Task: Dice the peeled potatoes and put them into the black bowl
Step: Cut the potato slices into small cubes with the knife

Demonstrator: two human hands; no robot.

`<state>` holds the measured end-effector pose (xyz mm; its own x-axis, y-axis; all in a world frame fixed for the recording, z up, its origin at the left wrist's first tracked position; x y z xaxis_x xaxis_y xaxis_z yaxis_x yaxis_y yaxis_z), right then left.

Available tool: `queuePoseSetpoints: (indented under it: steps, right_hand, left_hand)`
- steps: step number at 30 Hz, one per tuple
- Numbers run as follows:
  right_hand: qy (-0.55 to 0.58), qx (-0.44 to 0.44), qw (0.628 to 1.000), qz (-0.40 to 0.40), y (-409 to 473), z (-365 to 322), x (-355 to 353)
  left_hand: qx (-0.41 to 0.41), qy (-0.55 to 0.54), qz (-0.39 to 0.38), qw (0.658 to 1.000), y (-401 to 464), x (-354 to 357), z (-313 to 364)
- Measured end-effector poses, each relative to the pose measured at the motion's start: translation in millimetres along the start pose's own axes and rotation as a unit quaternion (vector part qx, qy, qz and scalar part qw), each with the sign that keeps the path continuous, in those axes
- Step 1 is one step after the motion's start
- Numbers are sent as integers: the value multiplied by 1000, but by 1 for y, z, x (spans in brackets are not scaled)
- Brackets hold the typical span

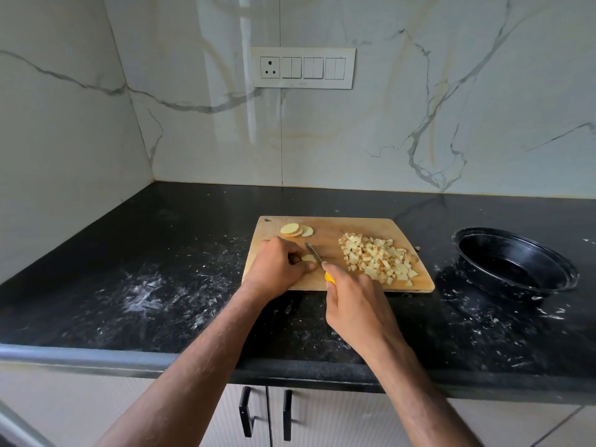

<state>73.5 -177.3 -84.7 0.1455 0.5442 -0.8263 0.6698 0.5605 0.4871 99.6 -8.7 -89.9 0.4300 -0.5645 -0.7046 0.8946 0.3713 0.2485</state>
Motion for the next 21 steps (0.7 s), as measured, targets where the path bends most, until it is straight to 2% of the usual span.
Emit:
queuePoseSetpoints:
  steps: [12, 21]
  right_hand:
    - [23, -2, 1000, -7, 5, 1, 0]
    - [-14, -5, 1000, -26, -14, 3, -1]
  left_hand:
    - [-6, 3, 20, 1000, -3, -1, 6]
    - [-23, 7, 25, 999, -4, -2, 6]
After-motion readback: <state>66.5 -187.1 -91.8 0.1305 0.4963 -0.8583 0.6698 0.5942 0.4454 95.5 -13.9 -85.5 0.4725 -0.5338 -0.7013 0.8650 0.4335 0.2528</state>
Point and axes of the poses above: each hand's wrist, its own y-axis towards the middle knuckle, its own x-axis out of the palm, z = x × y, the point moved 5 cm from there along y, towards the middle knuckle, and after that the axes turned 9 degrees about -x, right-handed, at the moved point
